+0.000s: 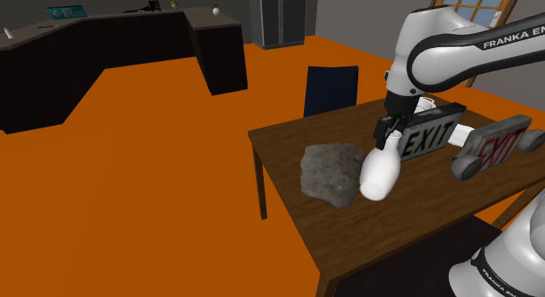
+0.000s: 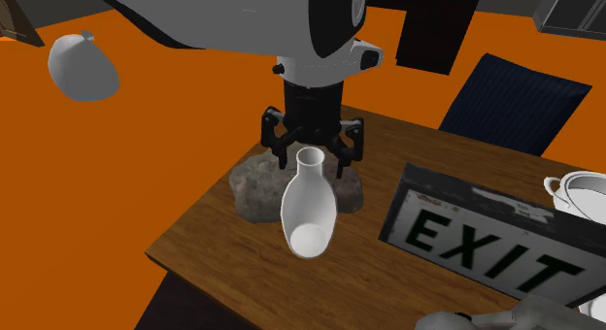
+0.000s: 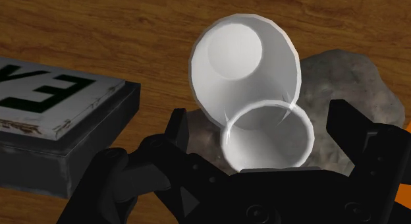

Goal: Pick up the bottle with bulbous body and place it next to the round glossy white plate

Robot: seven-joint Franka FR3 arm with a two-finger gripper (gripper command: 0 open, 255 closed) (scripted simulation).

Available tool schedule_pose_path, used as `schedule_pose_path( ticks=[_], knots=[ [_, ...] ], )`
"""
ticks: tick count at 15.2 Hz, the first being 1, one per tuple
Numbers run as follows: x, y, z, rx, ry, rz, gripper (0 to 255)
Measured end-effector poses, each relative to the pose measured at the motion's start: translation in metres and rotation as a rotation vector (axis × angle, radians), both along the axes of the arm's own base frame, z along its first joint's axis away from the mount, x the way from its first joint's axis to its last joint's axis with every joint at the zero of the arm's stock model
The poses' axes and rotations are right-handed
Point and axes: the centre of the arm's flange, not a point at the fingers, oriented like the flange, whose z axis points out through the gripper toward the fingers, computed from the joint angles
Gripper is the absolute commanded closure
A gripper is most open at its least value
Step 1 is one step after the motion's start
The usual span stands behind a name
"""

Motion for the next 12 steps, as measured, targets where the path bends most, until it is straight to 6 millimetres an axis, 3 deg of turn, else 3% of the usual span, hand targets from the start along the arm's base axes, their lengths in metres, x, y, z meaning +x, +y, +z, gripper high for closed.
schedule_pose_path(
  ticks=[2, 3, 12],
  knots=[
    [0.0, 0.0, -0.0001, 0.0, 0.0, 0.0, 0],
    [0.0, 0.0, -0.0001, 0.0, 0.0, 0.0, 255],
    [0.0001, 0.0, 0.0002, 0.0, -0.001, 0.0, 255]
  ],
)
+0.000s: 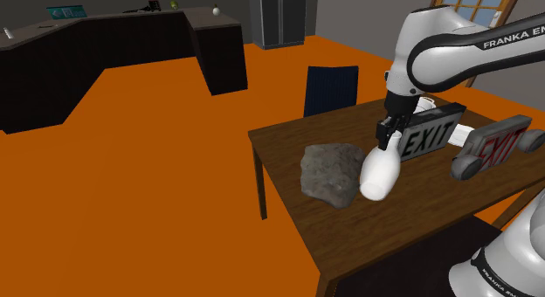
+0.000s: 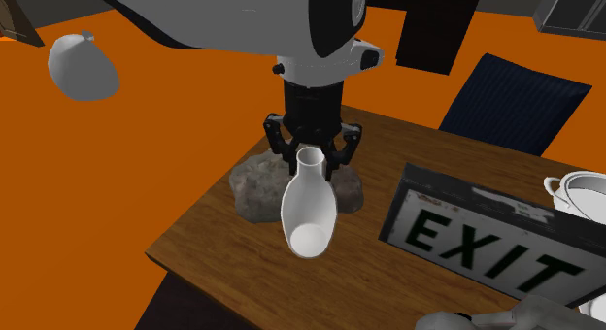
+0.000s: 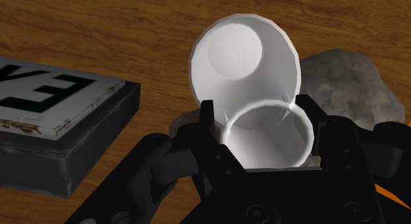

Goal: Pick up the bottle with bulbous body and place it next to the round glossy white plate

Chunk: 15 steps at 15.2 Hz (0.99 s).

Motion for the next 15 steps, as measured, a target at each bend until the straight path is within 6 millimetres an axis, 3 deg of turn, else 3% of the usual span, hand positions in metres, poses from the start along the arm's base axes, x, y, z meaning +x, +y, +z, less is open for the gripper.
schedule_pose_path(
  ticks=[4, 15],
  knots=[
    [-0.001, -0.001, 0.01, 0.0, 0.001, 0.0, 255],
    [0.001, 0.001, 0.068, 0.0, 0.0, 0.0, 255]
  ],
)
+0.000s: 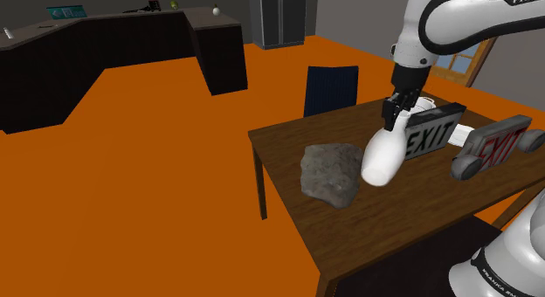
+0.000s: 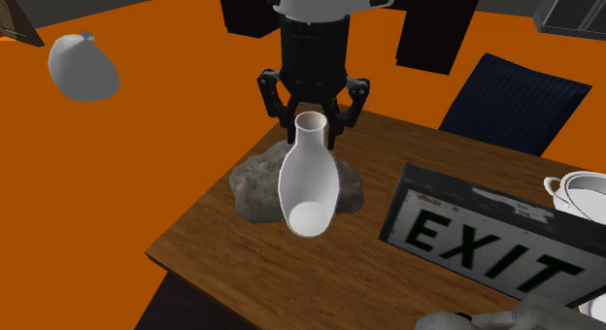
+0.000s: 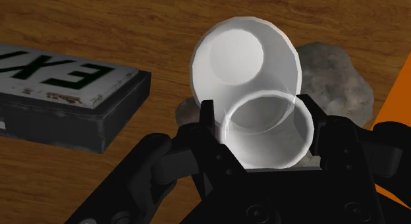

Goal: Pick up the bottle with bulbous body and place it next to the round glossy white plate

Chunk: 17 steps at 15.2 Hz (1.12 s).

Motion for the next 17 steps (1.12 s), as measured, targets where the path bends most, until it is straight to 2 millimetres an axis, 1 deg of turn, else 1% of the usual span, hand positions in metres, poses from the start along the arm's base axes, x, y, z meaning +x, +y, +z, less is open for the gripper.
schedule_pose_path(
  ticks=[17],
  knots=[
    [-0.001, -0.002, 0.09, 0.0, 0.0, 0.0, 255]
  ],
)
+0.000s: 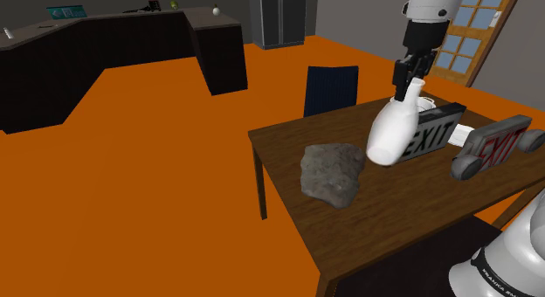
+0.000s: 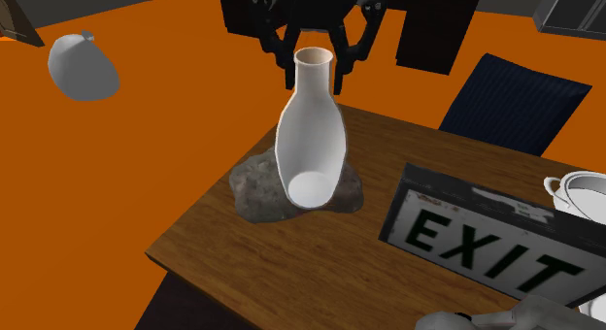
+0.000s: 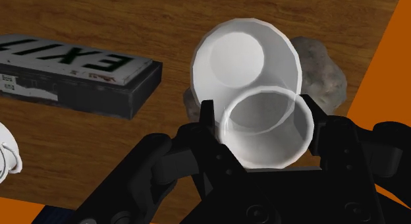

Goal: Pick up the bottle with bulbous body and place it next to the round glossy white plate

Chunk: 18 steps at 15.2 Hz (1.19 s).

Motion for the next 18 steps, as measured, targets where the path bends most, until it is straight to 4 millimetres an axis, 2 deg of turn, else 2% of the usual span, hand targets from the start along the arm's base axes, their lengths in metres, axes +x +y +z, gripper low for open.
schedule_pose_path(
  ticks=[18],
  knots=[
    [0.001, 0.0, 0.096, 0.0, 0.0, 0.0, 255]
  ],
)
